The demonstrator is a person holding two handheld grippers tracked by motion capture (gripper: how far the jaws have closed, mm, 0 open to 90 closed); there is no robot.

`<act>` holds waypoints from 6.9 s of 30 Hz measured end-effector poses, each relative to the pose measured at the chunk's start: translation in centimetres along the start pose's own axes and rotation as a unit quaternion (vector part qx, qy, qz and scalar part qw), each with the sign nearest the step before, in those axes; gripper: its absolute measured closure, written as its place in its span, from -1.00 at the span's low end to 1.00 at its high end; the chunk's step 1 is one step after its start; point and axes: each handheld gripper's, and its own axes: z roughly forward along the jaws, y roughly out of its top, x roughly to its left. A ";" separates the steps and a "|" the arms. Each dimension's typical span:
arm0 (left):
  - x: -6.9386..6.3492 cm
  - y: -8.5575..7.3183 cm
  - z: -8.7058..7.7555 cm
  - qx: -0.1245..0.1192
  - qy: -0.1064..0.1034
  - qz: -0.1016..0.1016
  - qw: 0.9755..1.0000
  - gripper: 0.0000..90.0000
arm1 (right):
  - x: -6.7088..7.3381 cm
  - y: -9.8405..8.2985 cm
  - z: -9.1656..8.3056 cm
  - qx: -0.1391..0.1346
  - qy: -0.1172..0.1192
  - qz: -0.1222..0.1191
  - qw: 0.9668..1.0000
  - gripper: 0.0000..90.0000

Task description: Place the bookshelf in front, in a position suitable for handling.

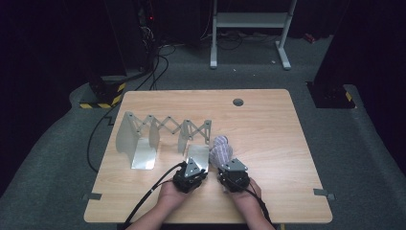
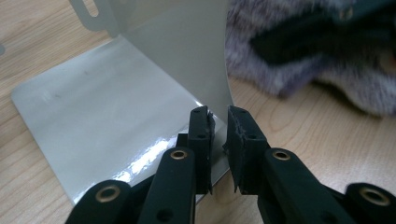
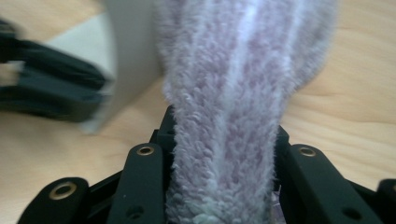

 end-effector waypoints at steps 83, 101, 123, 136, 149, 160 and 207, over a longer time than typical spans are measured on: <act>6.3 -5.8 -7.9 -0.069 0.074 -0.066 0.993 0.35 | 1.6 2.2 -4.1 -0.090 0.051 0.045 0.994 0.31; 6.3 -5.8 -8.0 -0.069 0.073 -0.066 0.993 0.35 | 0.6 0.4 1.0 -0.001 0.053 0.066 0.996 0.29; 6.3 -5.8 -7.8 -0.065 0.072 -0.064 0.993 0.33 | 0.0 3.8 -2.7 -0.108 0.043 0.061 0.991 0.32; 6.2 -5.9 -8.0 -0.073 0.061 -0.060 0.994 0.18 | -0.5 6.9 -5.3 -0.156 0.040 0.054 0.985 0.31; 6.2 -5.9 -8.1 -0.078 0.058 -0.057 0.994 0.16 | -1.3 4.8 -0.1 -0.074 0.033 0.064 0.995 0.33; 6.1 -5.9 -8.0 -0.077 0.057 -0.055 0.994 0.16 | -1.6 2.9 3.2 0.002 0.028 0.063 0.998 0.31; 6.2 -6.0 -8.1 -0.076 0.055 -0.055 0.994 0.15 | -2.6 4.8 3.4 -0.025 0.026 0.081 0.996 0.31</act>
